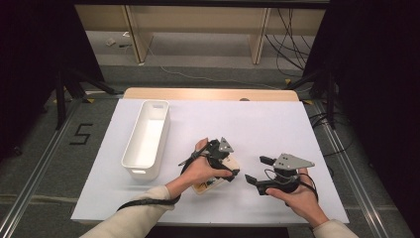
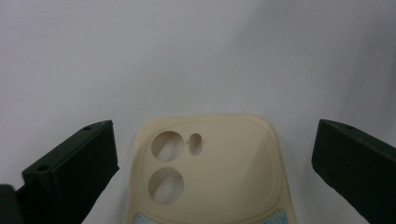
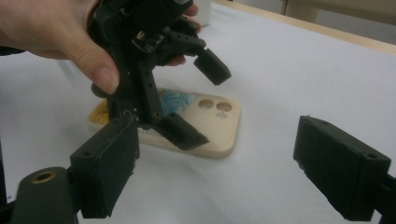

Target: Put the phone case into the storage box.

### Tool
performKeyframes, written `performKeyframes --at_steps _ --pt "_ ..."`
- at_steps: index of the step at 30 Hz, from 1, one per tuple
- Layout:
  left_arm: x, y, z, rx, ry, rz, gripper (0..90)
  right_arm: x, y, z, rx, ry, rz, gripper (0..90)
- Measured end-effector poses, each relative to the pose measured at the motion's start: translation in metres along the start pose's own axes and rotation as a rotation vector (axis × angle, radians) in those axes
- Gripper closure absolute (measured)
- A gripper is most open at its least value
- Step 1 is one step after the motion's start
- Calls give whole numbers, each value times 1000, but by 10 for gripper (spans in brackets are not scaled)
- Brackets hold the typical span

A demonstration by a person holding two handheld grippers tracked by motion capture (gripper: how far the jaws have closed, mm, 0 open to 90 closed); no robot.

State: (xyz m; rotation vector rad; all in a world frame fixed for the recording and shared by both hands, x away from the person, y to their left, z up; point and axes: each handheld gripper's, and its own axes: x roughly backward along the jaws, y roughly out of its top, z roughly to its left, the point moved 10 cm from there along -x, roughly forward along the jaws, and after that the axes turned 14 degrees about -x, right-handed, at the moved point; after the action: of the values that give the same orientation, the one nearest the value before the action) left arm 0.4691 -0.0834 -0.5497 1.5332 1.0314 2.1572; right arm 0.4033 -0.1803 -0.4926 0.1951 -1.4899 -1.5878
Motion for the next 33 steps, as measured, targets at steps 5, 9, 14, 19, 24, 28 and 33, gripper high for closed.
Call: performKeyframes --at_steps 5,9,14,19,24,28,33 --pt "-8 -1 -2 -14 -25 38 0 0 0 0 0 0 1 154" --pt "-11 -2 -2 -10 -28 51 0 0 0 0 2 0 1 154" --pt "-14 -2 -2 -17 -25 61 0 1 0 0 1 -1 1 154" --pt "-17 -3 -1 -19 -29 86 0 1 0 0 2 1 1 154" --pt "-19 -4 0 -17 -28 94 0 1 0 0 2 2 1 154" --pt "-21 -4 0 -15 -29 95 0 1 0 0 2 2 1 154" --pt "-21 -5 3 -8 -25 103 0 1 0 0 2 3 2 154"
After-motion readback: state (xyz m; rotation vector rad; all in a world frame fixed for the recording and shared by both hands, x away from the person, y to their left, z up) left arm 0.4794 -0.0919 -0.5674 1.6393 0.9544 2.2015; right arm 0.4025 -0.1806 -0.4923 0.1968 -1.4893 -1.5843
